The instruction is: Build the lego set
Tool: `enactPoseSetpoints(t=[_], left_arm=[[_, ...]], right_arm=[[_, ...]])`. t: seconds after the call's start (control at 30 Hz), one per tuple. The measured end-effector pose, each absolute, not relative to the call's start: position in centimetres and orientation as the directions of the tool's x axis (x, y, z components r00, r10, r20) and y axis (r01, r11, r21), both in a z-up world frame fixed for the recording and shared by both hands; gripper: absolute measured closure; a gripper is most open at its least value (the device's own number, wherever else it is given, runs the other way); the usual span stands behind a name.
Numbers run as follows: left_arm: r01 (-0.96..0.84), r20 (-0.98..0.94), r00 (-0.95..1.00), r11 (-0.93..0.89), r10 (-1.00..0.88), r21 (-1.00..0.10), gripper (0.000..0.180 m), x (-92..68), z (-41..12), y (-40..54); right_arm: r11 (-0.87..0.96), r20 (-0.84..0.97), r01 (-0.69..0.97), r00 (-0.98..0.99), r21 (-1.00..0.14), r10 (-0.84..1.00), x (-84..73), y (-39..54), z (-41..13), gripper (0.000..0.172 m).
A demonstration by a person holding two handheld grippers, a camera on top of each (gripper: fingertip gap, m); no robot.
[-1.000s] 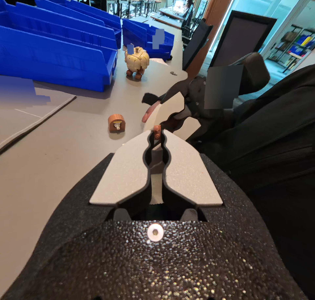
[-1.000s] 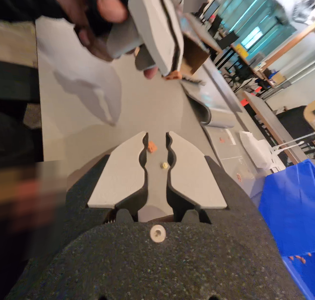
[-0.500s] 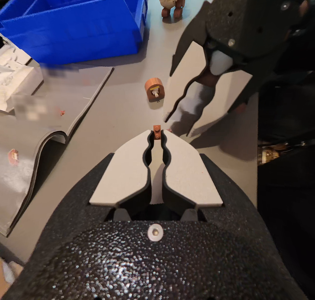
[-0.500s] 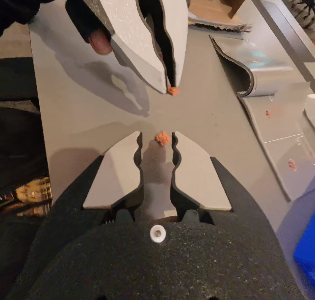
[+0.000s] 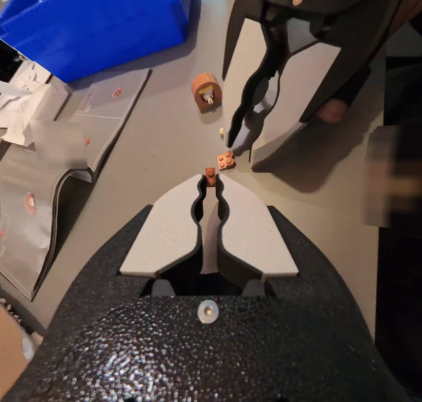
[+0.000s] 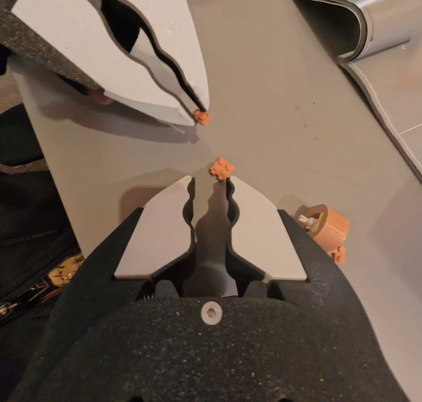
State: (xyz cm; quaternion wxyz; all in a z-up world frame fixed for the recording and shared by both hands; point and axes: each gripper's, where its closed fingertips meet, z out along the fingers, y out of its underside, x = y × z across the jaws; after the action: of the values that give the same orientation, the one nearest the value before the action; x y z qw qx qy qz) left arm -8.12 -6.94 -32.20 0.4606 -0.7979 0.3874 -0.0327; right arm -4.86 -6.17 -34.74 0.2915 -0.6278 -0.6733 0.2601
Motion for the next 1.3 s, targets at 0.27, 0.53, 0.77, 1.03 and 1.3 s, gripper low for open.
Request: enactPoseSetpoints(t=[0.27, 0.53, 0.77, 1.03, 1.3], left_arm=[[-0.579, -0.275, 0.705, -0.307, -0.653, -0.755, 0.174, -8.0, -32.4, -6.7], [-0.607, -0.292, 0.68, -0.293, -0.672, -0.739, 0.174, -7.8, -32.6, -7.0], [-0.613, -0.289, 0.676, -0.299, -0.678, -0.731, 0.174, -7.5, -32.6, -7.2], [-0.648, -0.311, 0.643, -0.28, -0.7, -0.708, 0.174, -7.0, -32.6, -7.2], [-0.565, -0.179, 0.728, -0.43, -0.662, -0.704, 0.174, -7.7, -32.8, -7.4]], right_arm=[[0.113, 0.152, 0.741, -0.015, -0.662, 0.988, -6.0, -5.4, -35.3, 0.147], [0.281, 0.16, 0.681, -0.237, -0.677, 0.958, -5.8, -6.7, -35.3, 0.154], [0.175, 0.116, 0.666, -0.132, -0.726, 0.984, -4.7, -6.0, -34.1, 0.144], [0.106, 0.116, 0.71, -0.034, -0.696, 0.993, -4.8, -5.8, -35.0, 0.147], [0.167, 0.168, 0.692, -0.067, -0.702, 0.983, -5.4, -5.5, -35.0, 0.157]])
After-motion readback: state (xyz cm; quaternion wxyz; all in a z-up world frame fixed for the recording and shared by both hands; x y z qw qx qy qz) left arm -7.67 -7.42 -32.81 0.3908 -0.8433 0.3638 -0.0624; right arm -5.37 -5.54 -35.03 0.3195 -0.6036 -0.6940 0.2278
